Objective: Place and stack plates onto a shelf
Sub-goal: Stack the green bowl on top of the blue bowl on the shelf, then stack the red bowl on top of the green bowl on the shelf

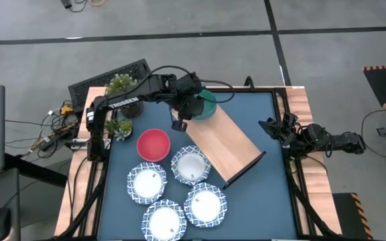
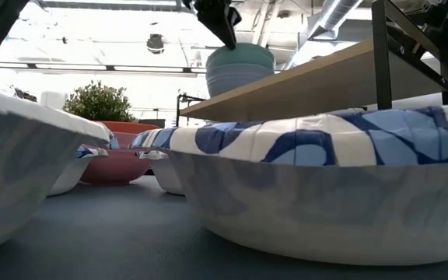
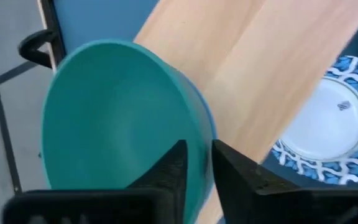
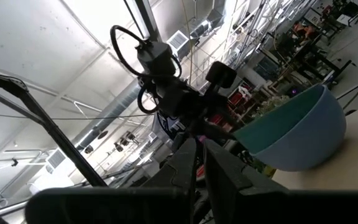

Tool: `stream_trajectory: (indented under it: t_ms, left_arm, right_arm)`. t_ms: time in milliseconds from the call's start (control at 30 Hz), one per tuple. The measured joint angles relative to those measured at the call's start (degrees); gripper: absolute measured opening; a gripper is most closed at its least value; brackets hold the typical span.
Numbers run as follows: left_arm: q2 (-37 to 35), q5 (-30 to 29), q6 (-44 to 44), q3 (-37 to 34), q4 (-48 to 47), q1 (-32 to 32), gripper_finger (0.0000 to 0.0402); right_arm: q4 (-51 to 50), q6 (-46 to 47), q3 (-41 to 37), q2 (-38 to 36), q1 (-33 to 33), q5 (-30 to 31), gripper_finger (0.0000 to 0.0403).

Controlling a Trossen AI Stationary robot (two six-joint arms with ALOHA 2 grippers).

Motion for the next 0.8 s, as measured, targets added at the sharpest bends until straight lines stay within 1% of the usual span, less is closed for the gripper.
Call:
stream_trajectory:
  t_ms: [133, 267, 433, 533, 633, 700, 800]
  left_arm:
    - [0.4, -2.6, 0.6, -0.1, 0.1, 0.1, 0.0108]
    - [-0.2, -4.5, 0.0, 1.2, 0.7, 0.0, 0.0129]
    - [-1.1, -4.4, -3.6, 5.8, -1.9, -0.2, 0.0133]
    - [-1.2, -3.4, -7.0, 8.8, -8.8, -0.7, 0.0133]
    - [-2.0, 0.0, -10.0, 9.8, -14.4, -1.2, 0.0133]
    - [-2.5, 0.1, -9.8, 9.4, -14.2, -2.0, 0.0129]
    - [-2.6, -4.3, -9.3, 9.3, -9.0, -2.8, 0.0119]
  right_arm:
    - [-0.1, 0.0, 0.0, 0.0, 0.0, 0.0, 0.0058]
    - [-0.2, 0.0, 0.0, 0.0, 0.0, 0.0, 0.0058]
    - [-0.2, 0.0, 0.0, 0.0, 0.0, 0.0, 0.0058]
    - [-0.2, 0.0, 0.0, 0.0, 0.0, 0.0, 0.0058]
    - [-0.5, 0.0, 0.0, 0.0, 0.0, 0.0, 0.0058]
    - [-1.4, 0.0, 0.0, 0.0, 0.0, 0.0, 0.0058]
    - [-1.8, 0.1, 0.0, 0.0, 0.0, 0.1, 0.0058]
